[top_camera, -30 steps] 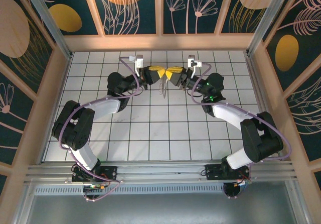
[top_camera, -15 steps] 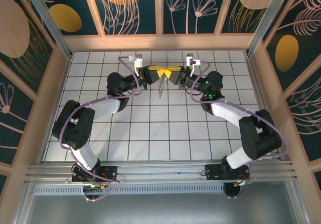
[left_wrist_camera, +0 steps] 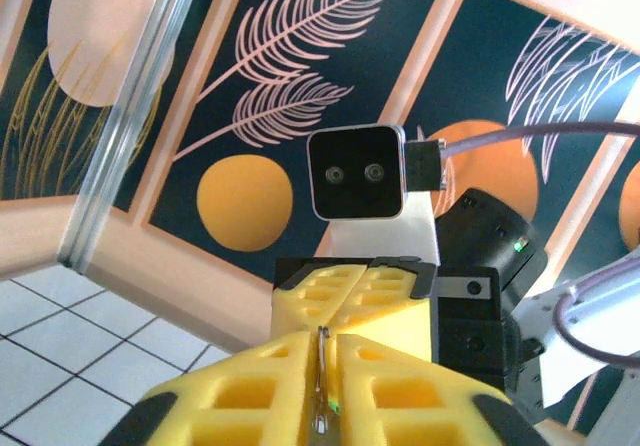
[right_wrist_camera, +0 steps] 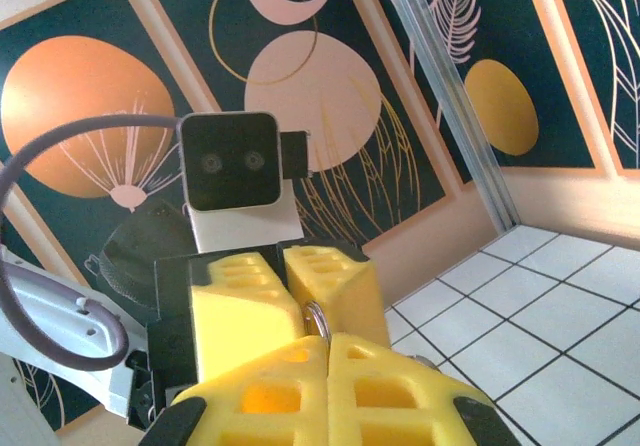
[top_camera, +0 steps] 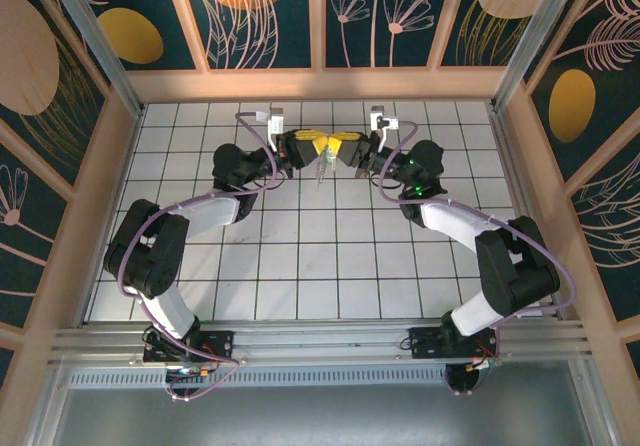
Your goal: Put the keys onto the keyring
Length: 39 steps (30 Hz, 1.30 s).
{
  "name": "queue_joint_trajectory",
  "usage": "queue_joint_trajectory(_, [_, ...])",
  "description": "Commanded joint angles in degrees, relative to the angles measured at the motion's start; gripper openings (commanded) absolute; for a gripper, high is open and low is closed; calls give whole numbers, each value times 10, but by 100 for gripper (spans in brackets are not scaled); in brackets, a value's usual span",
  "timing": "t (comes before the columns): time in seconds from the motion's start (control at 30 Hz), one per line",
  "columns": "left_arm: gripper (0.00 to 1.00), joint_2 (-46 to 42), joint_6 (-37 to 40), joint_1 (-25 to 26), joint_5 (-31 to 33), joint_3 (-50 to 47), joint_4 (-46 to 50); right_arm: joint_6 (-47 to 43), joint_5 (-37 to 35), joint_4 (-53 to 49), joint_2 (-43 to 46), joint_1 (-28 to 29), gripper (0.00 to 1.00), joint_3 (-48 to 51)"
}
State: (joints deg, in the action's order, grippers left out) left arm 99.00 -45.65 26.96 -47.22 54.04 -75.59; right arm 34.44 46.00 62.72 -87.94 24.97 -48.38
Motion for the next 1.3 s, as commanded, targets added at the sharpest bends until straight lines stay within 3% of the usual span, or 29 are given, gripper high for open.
queue_joint_trajectory(0.0, [26, -27, 45, 1, 10, 33, 49, -22, 2, -10, 3, 1, 0, -21])
queue_joint_trajectory(0.53, [38, -62, 217, -39, -8, 107, 288, -81, 23, -125, -12, -18, 0, -74])
queue_joint_trajectory(1.27, [39, 6, 464, -61, -168, 253, 648, -273, 132, -423, -19, -52, 0, -182])
